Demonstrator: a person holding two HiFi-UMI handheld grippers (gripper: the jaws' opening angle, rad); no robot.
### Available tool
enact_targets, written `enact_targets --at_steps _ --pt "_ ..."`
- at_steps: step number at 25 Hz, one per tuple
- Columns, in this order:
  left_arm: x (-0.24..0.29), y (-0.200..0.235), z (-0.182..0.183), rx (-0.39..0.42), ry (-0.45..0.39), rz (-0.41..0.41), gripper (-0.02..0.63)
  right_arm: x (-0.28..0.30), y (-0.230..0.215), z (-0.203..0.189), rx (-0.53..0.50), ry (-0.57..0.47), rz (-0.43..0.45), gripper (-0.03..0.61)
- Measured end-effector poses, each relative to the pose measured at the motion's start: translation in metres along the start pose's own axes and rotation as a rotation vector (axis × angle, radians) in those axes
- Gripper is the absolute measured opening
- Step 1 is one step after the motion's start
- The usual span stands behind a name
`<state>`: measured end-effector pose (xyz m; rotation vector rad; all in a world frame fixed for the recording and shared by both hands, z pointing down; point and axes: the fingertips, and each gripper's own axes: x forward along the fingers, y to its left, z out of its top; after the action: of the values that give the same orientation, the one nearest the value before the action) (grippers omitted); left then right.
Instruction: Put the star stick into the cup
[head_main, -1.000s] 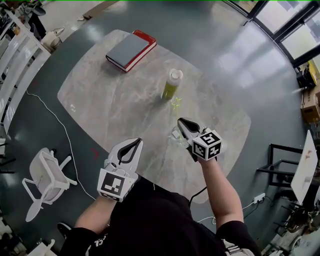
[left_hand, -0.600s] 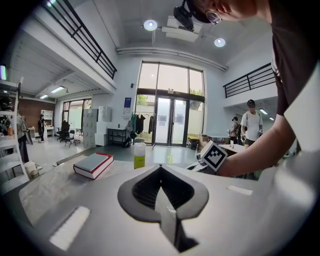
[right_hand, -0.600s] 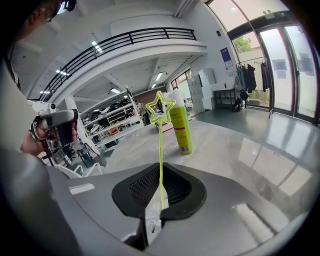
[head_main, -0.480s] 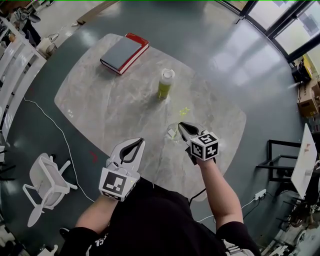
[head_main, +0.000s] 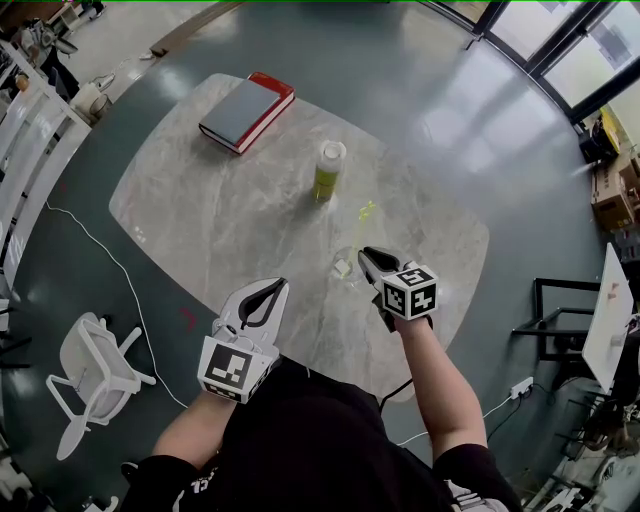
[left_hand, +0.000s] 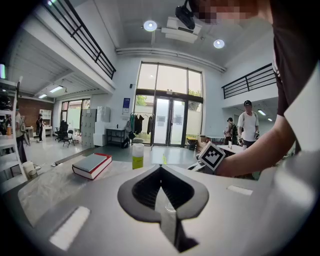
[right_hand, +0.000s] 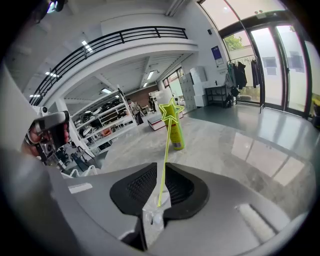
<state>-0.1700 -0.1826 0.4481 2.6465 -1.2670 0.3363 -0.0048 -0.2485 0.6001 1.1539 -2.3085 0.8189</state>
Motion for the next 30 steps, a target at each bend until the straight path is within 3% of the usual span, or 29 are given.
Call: enact_targets --at_steps 13,18,22,30 --pt "0.001 -0.017 0.013 -0.006 -0.018 -0.095 -0.002 -0.059 0.019 0.008 0.027 -0.079 -0.049 0.064" --pt "0.004 -0.031 0.026 0.001 -0.014 -0.123 -0.002 -0.107 0.031 0.017 0.055 -0.162 -0.055 0.060" --pt "0.005 -0.049 0.036 0.003 -0.014 -0.148 -0.002 -0.152 0.041 0.013 0.084 -0.210 -0.065 0.015" --pt "0.005 -0.091 0.060 -0.017 -0.037 -0.185 -0.002 -0.239 0.060 0.028 0.099 -0.344 -0.037 0.015"
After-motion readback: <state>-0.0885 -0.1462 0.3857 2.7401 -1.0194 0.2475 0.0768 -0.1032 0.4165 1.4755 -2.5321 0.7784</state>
